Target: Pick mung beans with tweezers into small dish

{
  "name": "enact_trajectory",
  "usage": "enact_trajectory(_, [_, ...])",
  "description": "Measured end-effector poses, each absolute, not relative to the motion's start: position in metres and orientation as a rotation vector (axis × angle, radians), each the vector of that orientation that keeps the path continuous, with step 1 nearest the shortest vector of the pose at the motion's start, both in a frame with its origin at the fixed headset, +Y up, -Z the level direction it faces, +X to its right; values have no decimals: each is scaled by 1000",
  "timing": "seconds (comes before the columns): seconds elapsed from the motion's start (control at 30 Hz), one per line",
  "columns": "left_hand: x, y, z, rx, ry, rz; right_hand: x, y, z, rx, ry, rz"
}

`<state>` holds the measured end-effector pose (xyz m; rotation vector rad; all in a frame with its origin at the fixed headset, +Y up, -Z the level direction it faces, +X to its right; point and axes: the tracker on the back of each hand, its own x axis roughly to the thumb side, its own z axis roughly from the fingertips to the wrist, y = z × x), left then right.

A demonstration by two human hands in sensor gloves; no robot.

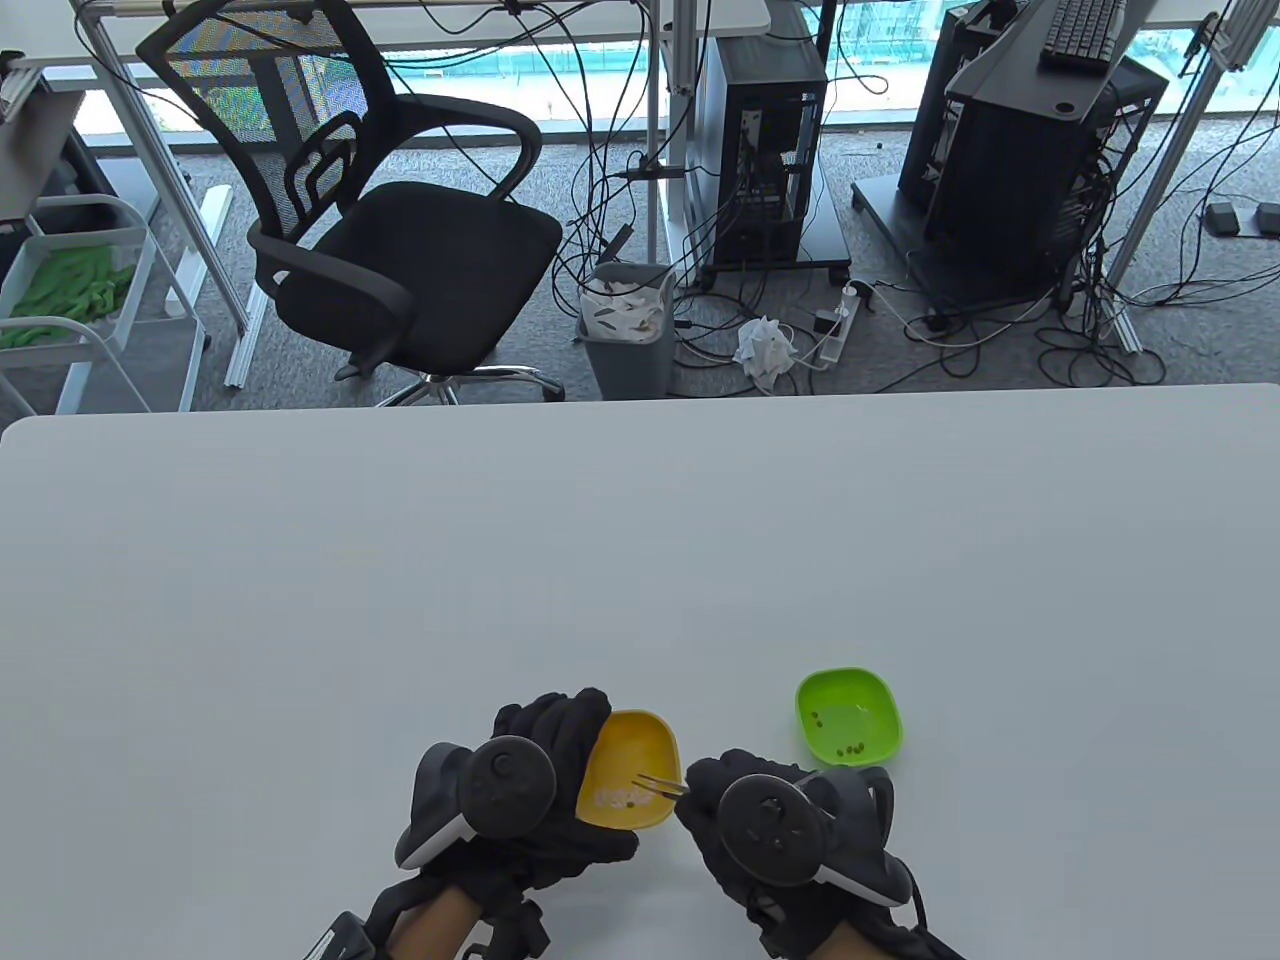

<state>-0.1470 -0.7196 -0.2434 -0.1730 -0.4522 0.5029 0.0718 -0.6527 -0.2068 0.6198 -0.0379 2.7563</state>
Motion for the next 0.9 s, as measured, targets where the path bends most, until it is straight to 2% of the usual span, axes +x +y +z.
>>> enact_trajectory(0.23, [-146,-720,-243,-172,-458,499,64,-660,-210,640,63,2786])
enact_trajectory(0.9, [-142,-721,-242,-180,-470,478,54,-665,-215,647,189,2843])
